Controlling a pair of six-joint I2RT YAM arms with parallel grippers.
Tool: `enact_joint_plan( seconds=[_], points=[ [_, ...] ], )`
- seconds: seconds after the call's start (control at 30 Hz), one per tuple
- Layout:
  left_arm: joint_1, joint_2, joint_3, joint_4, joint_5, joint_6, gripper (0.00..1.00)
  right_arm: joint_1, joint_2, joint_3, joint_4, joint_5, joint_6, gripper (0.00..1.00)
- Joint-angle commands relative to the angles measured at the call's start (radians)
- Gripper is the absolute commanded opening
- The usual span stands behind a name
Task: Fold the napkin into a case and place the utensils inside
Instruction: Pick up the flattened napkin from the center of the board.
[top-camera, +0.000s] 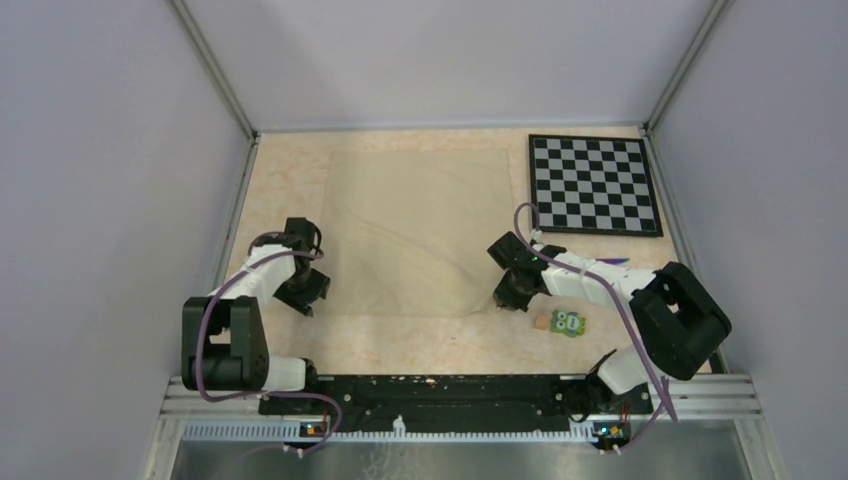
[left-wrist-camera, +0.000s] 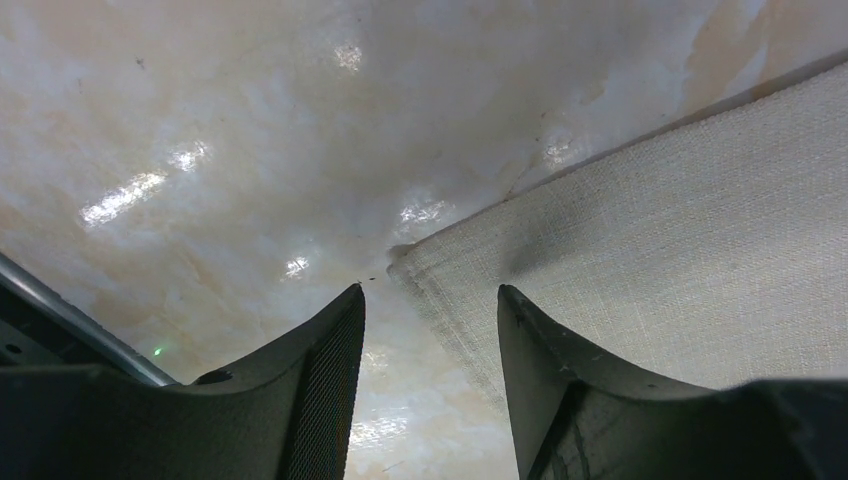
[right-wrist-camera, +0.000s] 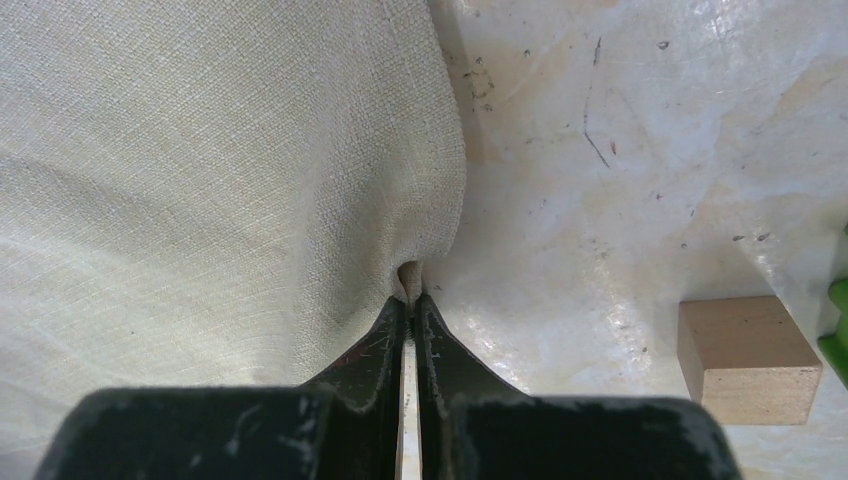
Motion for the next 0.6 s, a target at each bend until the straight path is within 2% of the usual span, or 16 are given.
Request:
enact_joint_plan(
  seconds=[0.0,0.33,0.4,0.57],
  points=[
    [0.004,0.003,-0.041,0.067,0.0,0.013,0.57,-0.006,0.011,-0.026,-0.005,0.001,0.002,0.0],
    [0.078,0.049,-0.121,0.122,0.008,0.003,0.51,-0.008,0.003,-0.023,-0.018,0.001,0.01,0.0],
    [0.09,0.058,-0.133,0.14,0.017,0.01,0.47,-0.008,-0.001,-0.022,-0.023,0.006,0.011,0.0],
    [0.108,0.043,-0.159,0.176,0.03,0.019,0.28,-0.009,-0.014,-0.02,-0.024,0.025,0.005,0.0]
  ],
)
